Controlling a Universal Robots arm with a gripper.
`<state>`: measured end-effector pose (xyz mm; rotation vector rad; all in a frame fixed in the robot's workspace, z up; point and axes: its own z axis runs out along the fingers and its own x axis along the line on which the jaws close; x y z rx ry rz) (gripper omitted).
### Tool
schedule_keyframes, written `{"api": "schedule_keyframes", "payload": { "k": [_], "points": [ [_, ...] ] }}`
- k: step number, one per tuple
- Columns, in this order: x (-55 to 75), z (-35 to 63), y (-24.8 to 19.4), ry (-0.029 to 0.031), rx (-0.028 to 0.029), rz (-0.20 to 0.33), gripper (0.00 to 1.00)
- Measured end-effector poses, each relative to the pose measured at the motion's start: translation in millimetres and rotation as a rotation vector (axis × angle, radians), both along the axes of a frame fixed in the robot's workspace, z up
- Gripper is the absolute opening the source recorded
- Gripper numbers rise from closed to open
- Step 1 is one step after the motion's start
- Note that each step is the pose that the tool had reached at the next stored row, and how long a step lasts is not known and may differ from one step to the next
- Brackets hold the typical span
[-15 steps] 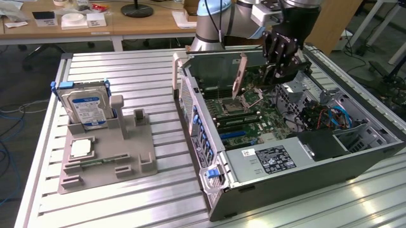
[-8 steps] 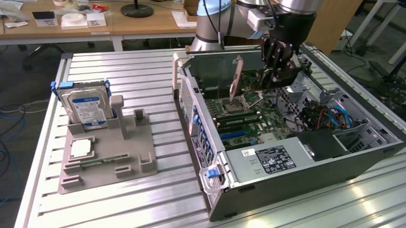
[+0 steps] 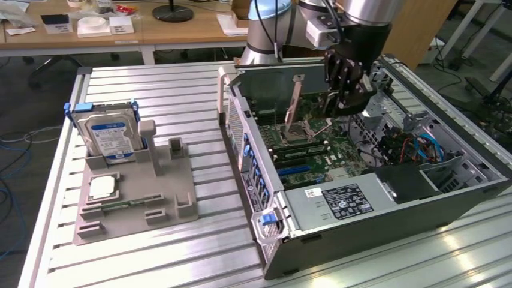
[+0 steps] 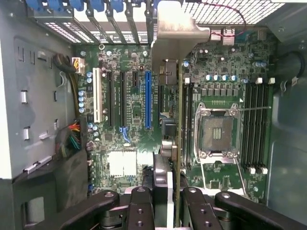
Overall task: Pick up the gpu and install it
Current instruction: 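Insert the gpu into the slot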
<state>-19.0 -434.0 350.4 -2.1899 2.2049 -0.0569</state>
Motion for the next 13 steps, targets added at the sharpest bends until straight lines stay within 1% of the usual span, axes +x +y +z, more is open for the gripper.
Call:
{"api": "schedule_keyframes", "payload": {
  "k": [4,13],
  "points": [
    [-2.2,-7.0,0.0,0.0014,0.0,0.0,0.28],
    [-4.5,-23.5,0.1,0.0022,0.0,0.0,0.28]
  ]
}}
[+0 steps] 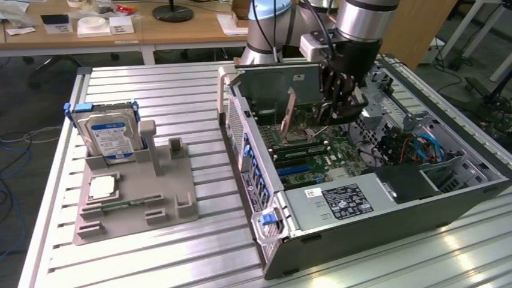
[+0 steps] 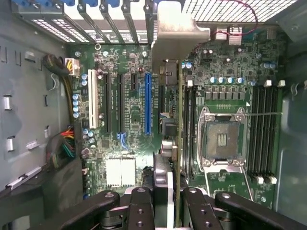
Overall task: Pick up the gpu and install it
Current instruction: 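Insert the gpu into the slot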
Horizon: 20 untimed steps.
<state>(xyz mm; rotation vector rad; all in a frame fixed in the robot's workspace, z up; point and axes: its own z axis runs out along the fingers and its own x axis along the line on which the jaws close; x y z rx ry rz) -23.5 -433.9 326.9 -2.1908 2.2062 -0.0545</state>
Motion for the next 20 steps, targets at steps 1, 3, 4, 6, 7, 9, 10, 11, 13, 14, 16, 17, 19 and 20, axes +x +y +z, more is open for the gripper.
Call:
{"api": "schedule_keyframes", "payload": {
  "k": [1,3,4,6,7,9,10,11,13,14,16,17,19,20],
  "points": [
    [-1.2,-1.7,0.0,0.0002,-0.0001,0.0,0.28],
    [-3.0,-5.3,0.0,0.0004,0.0001,0.0,0.28],
    [-3.2,-7.1,0.0,0.0005,0.0,0.0,0.28],
    [-3.2,-10.0,-0.3,0.0008,0.0,0.0,0.28],
    [-3.3,-11.3,-0.5,0.001,-0.0001,0.0,0.28],
    [-4.9,-14.0,-0.5,0.0014,-0.0001,0.0,0.28],
    [-6.2,-15.4,-0.5,0.0017,-0.0001,0.0,0.28],
    [-7.3,-16.8,-0.5,0.0017,0.0001,0.0,0.28],
    [-8.6,-19.9,-0.5,0.0019,0.0,0.0,0.28],
    [-8.8,-21.7,-0.6,0.0019,0.0,-0.001,0.28],
    [-9.0,-24.9,-0.7,0.0019,0.0,-0.01,0.28],
    [-9.5,-26.1,-0.8,0.002,0.0,-0.014,0.28],
    [-11.6,-28.5,-0.9,0.0034,0.0,-0.015,0.28],
    [-12.5,-29.4,-1.1,0.0045,0.0,-0.015,0.28]
  ]
}}
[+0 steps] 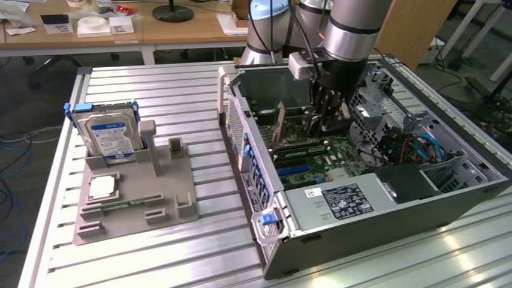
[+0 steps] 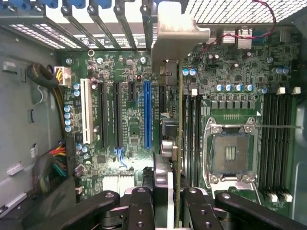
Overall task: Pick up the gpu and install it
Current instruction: 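Insert the gpu into the slot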
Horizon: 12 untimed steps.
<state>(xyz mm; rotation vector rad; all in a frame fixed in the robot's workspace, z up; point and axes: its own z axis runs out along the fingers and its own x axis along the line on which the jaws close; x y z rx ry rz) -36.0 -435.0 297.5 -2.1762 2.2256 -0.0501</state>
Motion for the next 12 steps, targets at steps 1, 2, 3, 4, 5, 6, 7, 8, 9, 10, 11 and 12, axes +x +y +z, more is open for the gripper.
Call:
{"api": "schedule_keyframes", "payload": {
  "k": [1,2,3,4,5,6,7,8,9,10,11,12],
  "points": [
    [-0.5,-0.7,-0.5,0.001,-0.0001,0.0,0.28],
    [-0.7,-1.4,-1.4,0.0016,-0.0003,0.0,0.28],
    [-0.7,-2.2,-2.3,0.0021,-0.0001,0.0,0.28],
    [-0.8,-2.9,-3.2,0.0027,-0.0001,0.0,0.28],
    [-0.8,-3.6,-4.3,0.0032,-0.0001,0.0,0.28],
    [-0.8,-4.3,-5.8,0.0038,0.0,0.0,0.28],
    [-0.8,-4.9,-7.0,0.0041,0.0,0.0,0.28],
    [-0.8,-5.4,-7.7,0.0042,0.0001,0.0,0.28],
    [-0.8,-5.7,-7.9,0.0042,0.0002,0.0,0.28],
    [-0.9,-5.8,-7.9,0.0043,0.0,0.0,0.28],
    [-0.8,-6.0,-8.0,0.0043,-0.0001,0.0,0.28],
    [-0.8,-6.1,-8.0,0.0043,-0.0001,0.0,0.28]
  ]
}}
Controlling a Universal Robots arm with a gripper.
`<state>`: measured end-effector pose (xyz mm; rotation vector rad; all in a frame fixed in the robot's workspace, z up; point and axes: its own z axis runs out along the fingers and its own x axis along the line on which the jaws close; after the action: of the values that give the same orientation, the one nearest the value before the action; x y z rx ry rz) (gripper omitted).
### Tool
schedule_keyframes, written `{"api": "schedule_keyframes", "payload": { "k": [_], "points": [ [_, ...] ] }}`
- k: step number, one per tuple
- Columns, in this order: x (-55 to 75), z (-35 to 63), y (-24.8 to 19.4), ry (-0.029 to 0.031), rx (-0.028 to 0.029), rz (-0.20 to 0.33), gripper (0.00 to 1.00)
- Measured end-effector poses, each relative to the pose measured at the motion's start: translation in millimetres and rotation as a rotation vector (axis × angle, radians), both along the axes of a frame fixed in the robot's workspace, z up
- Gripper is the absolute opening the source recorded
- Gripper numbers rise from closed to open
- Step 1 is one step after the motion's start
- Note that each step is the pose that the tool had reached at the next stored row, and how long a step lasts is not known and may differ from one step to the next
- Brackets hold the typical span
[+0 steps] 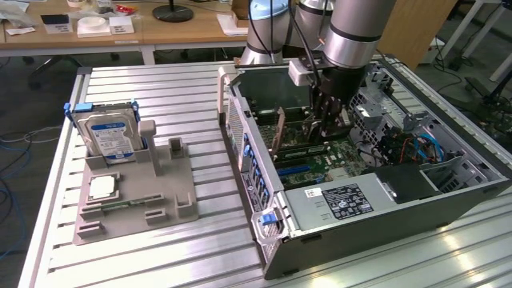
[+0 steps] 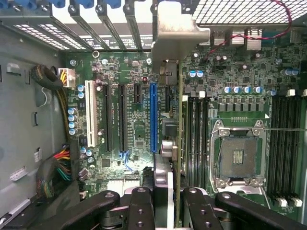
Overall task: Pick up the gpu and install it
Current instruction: 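Insert the gpu into the slot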
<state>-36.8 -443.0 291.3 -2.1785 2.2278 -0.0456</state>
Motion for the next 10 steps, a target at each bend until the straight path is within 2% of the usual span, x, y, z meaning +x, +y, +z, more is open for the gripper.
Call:
{"api": "schedule_keyframes", "payload": {
  "k": [10],
  "points": [
    [-6.2,-5.7,-0.8,0.0001,-0.0002,0.0,0.28]
  ]
}}
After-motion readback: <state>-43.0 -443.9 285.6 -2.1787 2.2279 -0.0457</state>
